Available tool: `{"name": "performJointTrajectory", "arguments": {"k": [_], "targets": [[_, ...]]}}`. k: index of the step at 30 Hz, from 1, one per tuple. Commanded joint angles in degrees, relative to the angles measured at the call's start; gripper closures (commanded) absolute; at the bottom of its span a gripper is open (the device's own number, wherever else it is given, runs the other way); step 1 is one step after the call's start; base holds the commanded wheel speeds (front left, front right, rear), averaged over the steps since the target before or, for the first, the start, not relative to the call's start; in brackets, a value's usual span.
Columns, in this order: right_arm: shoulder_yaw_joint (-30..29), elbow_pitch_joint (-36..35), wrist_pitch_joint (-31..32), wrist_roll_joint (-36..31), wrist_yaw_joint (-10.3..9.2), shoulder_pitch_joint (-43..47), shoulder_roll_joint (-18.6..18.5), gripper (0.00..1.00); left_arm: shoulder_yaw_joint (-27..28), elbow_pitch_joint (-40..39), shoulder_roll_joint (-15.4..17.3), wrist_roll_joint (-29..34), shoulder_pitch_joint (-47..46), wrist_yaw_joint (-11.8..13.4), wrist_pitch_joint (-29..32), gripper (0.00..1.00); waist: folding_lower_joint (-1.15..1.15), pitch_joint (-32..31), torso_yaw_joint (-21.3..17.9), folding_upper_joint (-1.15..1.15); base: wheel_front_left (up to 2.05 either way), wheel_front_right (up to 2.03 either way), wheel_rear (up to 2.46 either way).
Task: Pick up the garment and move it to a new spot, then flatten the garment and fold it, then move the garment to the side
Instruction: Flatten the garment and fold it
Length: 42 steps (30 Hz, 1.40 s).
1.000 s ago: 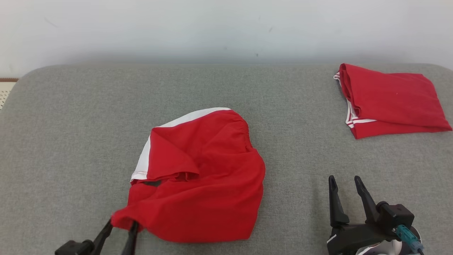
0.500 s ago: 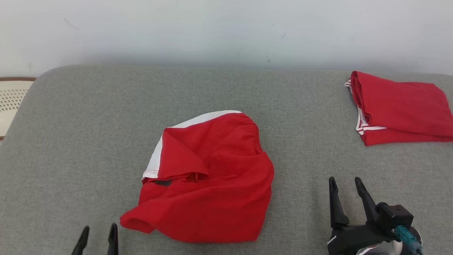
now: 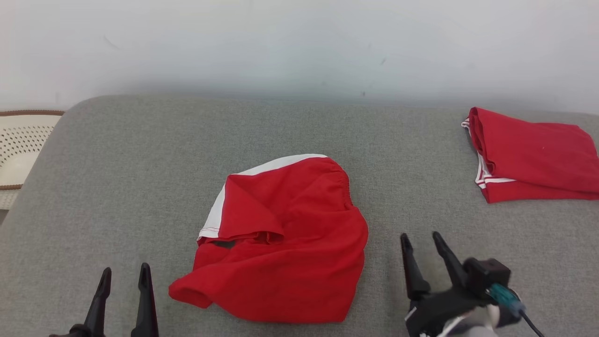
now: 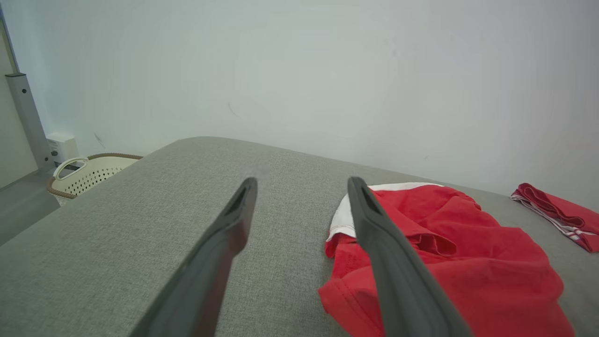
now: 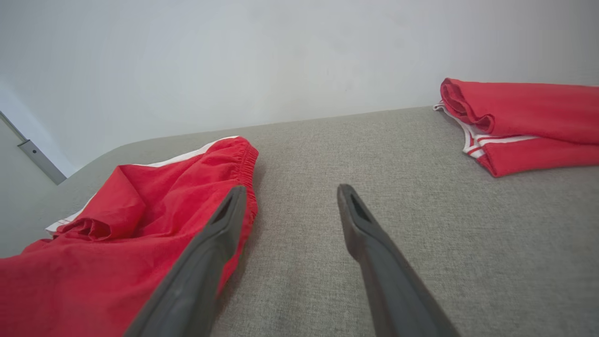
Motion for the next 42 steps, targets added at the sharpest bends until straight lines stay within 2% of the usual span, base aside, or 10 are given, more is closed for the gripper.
{"name": "performJointTrajectory", "arguments": {"k": [1,6,14,22,23,24,33,42], "targets": [[0.8,1.0,0.5,0.9,0.01,-1.1,0.0,0.00,0.5,0.2,-0.3,0.6,-0.3,-0.5,-0.3,0.00,0.00,-0.1,0.1,0.00,0.00,0.00,0.00],[4.5,7.7,4.5,4.8,0.01,-7.2,-1.2,0.00,1.3,1.5,-2.1,1.8,-0.2,-2.6,-0.3,0.00,0.00,0.0,1.3,0.00,0.00,0.00,0.00],[9.1,22.0,5.8,9.9,0.01,-17.0,-3.5,0.00,0.8,3.6,-4.5,3.0,-1.6,-5.4,-0.3,0.00,0.00,0.6,5.5,0.00,0.00,0.00,0.00],[12.6,33.9,6.5,16.1,0.01,-21.7,-2.4,0.00,0.2,5.2,-5.4,3.8,-2.3,-6.8,-0.3,0.00,0.00,0.9,8.5,0.00,0.00,0.00,0.00],[13.1,34.3,6.0,16.7,0.01,-22.1,-2.3,0.93,0.3,5.3,-5.5,3.7,-2.4,-6.8,-0.3,0.00,0.00,0.9,8.6,0.00,0.00,0.00,0.00],[13.6,34.9,5.4,17.3,0.01,-22.6,-2.3,1.00,0.4,5.5,-5.5,3.8,-2.5,-7.1,-0.3,0.00,0.00,0.9,8.7,0.00,0.00,0.00,0.00],[14.8,36.2,-1.6,16.2,0.01,-23.4,-4.8,1.00,1.6,5.8,-5.9,3.9,-1.1,-7.2,-0.3,0.00,0.00,0.1,7.0,0.00,0.00,0.00,0.00],[8.9,26.4,-2.4,9.2,0.01,-17.0,-8.5,1.00,1.3,5.0,-6.0,2.4,0.0,-6.3,-0.3,0.00,0.00,0.3,2.8,0.00,0.00,0.00,0.00]]}}
